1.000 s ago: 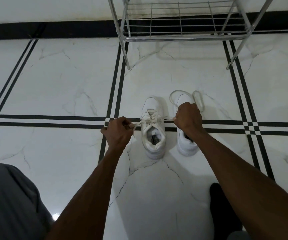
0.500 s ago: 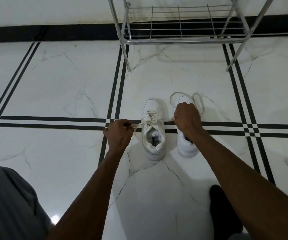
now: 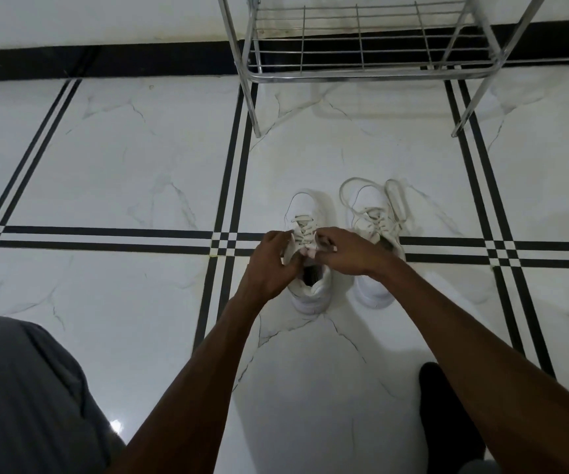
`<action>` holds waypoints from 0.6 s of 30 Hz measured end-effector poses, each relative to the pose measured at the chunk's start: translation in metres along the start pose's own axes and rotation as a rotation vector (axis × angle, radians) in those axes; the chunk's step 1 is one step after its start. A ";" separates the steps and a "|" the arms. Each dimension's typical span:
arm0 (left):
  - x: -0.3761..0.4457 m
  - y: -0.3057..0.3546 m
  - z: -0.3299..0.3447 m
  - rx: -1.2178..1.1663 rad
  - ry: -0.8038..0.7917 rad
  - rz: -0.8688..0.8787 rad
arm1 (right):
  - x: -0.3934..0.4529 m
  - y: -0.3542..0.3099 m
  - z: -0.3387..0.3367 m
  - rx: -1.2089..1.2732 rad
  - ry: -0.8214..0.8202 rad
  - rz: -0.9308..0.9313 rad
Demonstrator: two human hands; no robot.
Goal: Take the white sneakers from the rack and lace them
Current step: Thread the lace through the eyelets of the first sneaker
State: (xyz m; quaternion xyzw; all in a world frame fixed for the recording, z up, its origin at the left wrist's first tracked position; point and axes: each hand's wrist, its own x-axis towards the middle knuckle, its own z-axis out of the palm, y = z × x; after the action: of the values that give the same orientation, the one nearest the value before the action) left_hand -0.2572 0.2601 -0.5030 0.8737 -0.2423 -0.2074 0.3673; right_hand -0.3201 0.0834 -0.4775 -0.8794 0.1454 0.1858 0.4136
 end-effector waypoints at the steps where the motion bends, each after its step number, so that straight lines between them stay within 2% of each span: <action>1: -0.001 -0.001 0.001 0.012 -0.020 0.004 | -0.001 0.001 0.003 0.023 -0.017 0.012; 7: -0.002 -0.004 0.004 0.028 0.054 -0.004 | 0.003 0.002 0.025 -0.003 0.215 0.024; 14: -0.003 -0.023 -0.023 -0.034 0.122 -0.157 | 0.019 -0.019 0.049 0.130 0.178 -0.040; 16: 0.001 -0.027 -0.030 -0.010 0.084 -0.220 | 0.021 -0.020 0.051 0.154 0.153 -0.047; 18: 0.007 -0.020 -0.037 0.128 0.001 -0.271 | 0.018 -0.017 0.044 0.174 0.179 -0.040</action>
State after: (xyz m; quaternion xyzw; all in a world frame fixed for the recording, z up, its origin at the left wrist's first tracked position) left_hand -0.2261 0.2887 -0.4956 0.9201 -0.1347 -0.2389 0.2796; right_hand -0.3067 0.1262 -0.5004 -0.8561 0.1796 0.0848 0.4771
